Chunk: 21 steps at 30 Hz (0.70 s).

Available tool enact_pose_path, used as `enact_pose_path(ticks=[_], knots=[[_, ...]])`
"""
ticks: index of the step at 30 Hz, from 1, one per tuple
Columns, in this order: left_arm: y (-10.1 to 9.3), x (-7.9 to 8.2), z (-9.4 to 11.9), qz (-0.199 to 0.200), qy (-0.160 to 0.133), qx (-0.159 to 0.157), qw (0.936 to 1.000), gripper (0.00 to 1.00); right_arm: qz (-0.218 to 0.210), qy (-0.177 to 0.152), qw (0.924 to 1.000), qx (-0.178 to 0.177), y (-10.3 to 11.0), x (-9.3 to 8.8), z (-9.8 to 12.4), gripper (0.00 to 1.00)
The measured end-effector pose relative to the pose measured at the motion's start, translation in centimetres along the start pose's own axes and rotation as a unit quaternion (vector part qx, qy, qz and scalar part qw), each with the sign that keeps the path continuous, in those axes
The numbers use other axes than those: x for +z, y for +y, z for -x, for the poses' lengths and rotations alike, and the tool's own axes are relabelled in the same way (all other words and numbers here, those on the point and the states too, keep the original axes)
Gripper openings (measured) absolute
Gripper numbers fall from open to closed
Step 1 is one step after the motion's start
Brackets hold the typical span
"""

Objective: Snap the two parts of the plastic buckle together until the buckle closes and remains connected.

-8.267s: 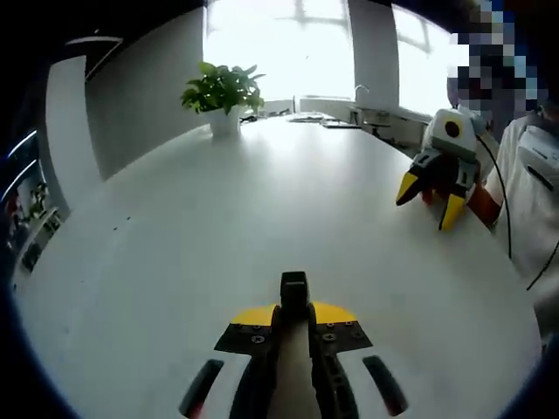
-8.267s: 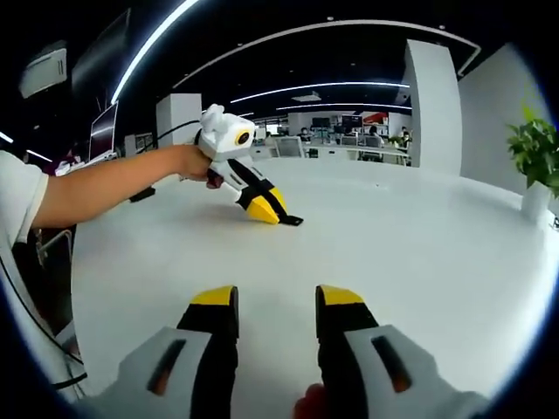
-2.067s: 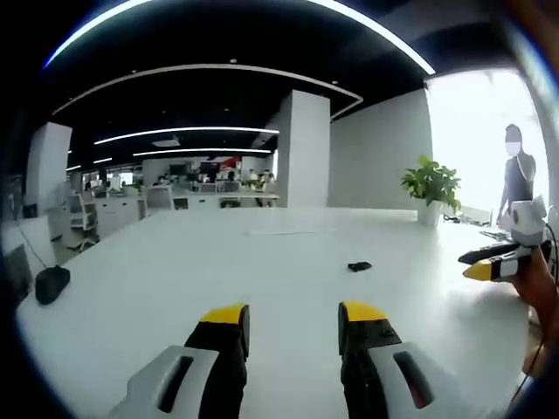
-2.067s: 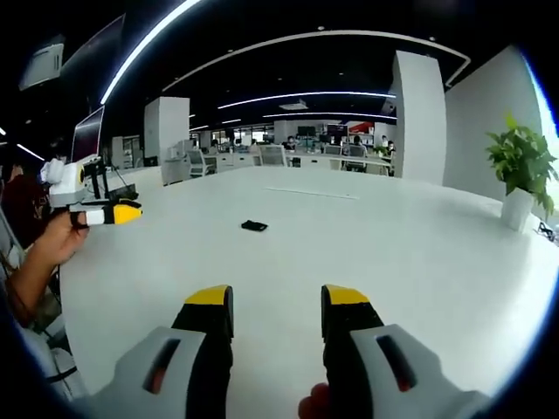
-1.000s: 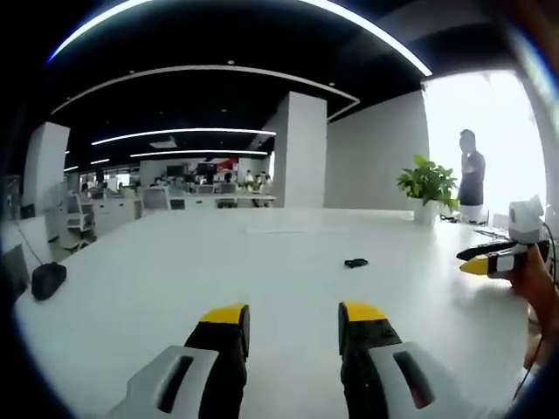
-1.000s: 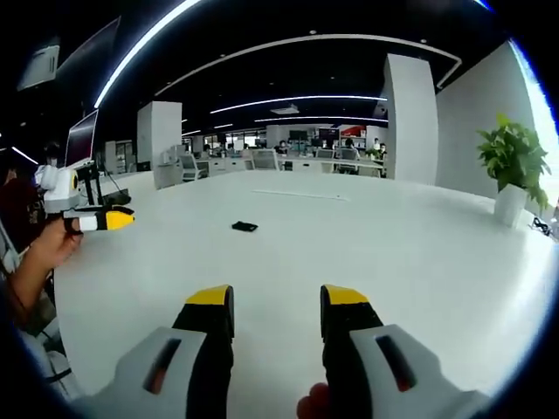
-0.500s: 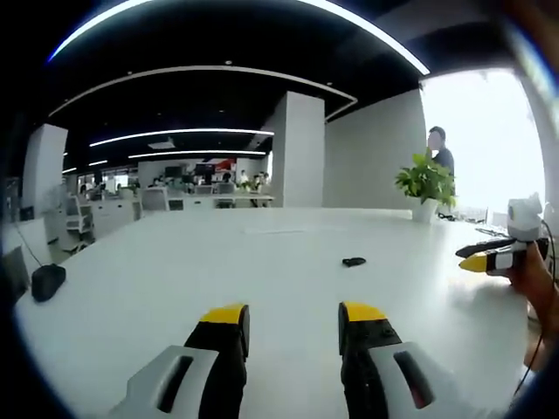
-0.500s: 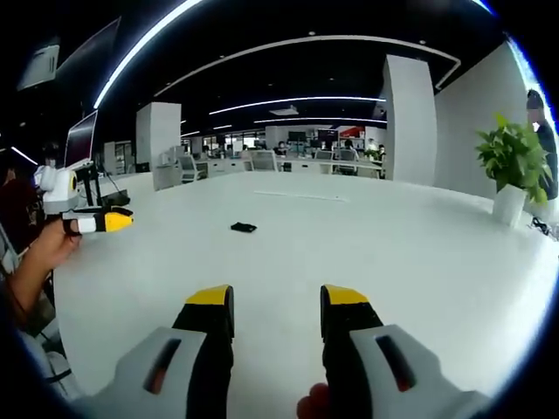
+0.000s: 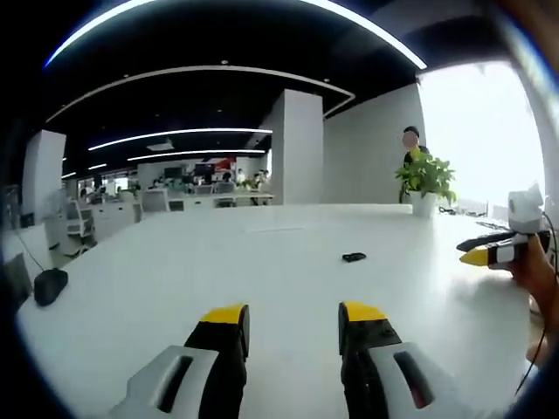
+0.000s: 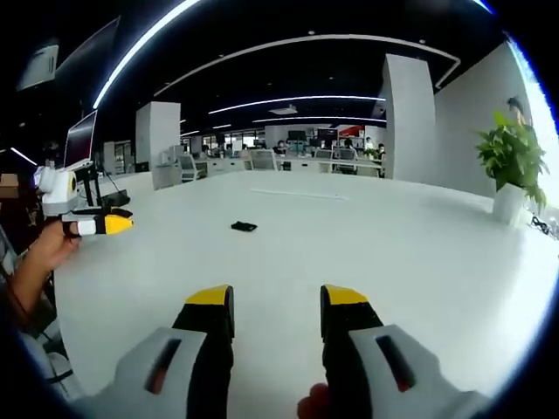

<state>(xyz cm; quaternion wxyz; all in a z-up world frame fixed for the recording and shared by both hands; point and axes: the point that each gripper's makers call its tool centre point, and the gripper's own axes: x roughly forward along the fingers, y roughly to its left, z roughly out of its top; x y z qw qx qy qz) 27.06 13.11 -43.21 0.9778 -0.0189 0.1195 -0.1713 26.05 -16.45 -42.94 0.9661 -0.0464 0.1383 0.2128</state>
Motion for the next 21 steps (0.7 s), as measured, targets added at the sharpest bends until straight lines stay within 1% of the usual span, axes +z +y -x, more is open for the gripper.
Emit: enact_pose_path(ticks=[2,5,16,21], knots=[[0.04,-0.02,0.01,-0.002,0.0,0.001,1.0,0.41,-0.001,-0.001,1.0,-0.001,0.04,0.06,0.1,0.37],[-0.06,-0.17,0.04,0.003,0.005,0.0,1.0,0.38,-0.003,0.002,1.0,-0.001,0.16,0.01,0.16,0.36],[-0.05,-0.42,-0.07,-0.002,0.011,0.0,0.9999,0.39,0.002,0.007,1.0,-0.002,0.12,-0.12,0.06,0.38],[0.1,-0.45,-0.01,0.003,0.011,0.003,0.9999,0.39,0.002,0.009,1.0,-0.003,0.08,-0.21,0.05,0.38]])
